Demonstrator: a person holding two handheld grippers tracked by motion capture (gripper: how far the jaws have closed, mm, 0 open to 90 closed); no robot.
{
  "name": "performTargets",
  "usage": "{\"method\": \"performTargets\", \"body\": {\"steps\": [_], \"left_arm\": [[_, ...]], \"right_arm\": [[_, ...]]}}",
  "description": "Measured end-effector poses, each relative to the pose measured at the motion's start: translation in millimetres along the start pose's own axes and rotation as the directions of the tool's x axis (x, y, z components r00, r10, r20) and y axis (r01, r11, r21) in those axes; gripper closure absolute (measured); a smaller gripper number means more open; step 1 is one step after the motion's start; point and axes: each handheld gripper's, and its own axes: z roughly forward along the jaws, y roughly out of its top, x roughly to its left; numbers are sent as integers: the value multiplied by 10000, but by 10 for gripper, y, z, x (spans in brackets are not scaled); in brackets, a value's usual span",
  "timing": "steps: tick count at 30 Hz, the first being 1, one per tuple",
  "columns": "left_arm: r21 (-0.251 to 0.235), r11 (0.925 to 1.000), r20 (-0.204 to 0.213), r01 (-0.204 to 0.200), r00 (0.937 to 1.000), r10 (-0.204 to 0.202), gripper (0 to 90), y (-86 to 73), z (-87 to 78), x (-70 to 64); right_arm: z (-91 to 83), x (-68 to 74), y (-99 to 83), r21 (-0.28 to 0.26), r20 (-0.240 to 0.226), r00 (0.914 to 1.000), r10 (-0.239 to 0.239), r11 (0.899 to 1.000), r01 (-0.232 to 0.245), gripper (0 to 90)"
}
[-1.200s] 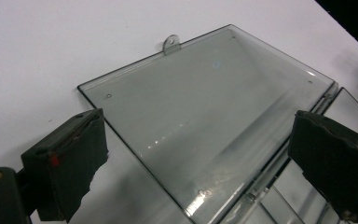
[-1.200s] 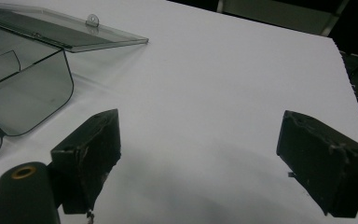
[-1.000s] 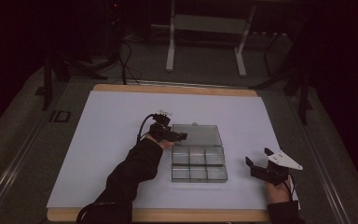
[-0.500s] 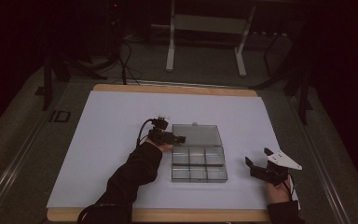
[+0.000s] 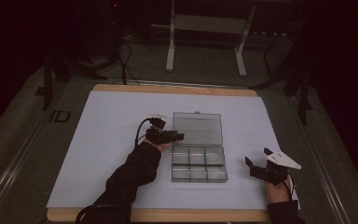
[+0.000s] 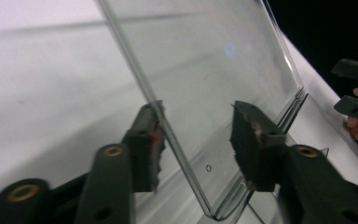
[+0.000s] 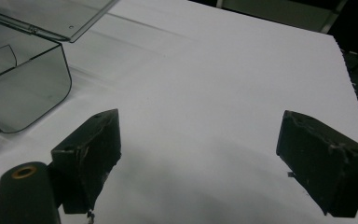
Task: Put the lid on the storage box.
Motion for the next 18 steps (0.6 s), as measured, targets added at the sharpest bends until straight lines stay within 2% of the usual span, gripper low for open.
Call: {"method": "performTargets", "body": {"steps": [4,7,12,16,18], "left_arm": [[-227,9993,-62,-299,9995,297,654,2,-54,-31],[-311,9981,83,-540,9985,543,695,11,-117,-42],[-463,9978,295,-479,9983,493,744,1,-162,-47],[-519,9962,336,-699,9969,717,759,-8,-180,-49],[-510,9961,352,-726,9966,744,761,-8,-183,-47]], "right_arm": [[1,-9,5,60,-28,9999,111,9999,-111,136],[16,13,26,360,-113,9999,-12,9994,16,136],[43,62,109,495,-760,9970,-107,9987,145,136],[44,95,263,168,-952,9952,-209,9996,226,133],[50,111,369,36,-1162,9932,-114,9999,119,136]]}}
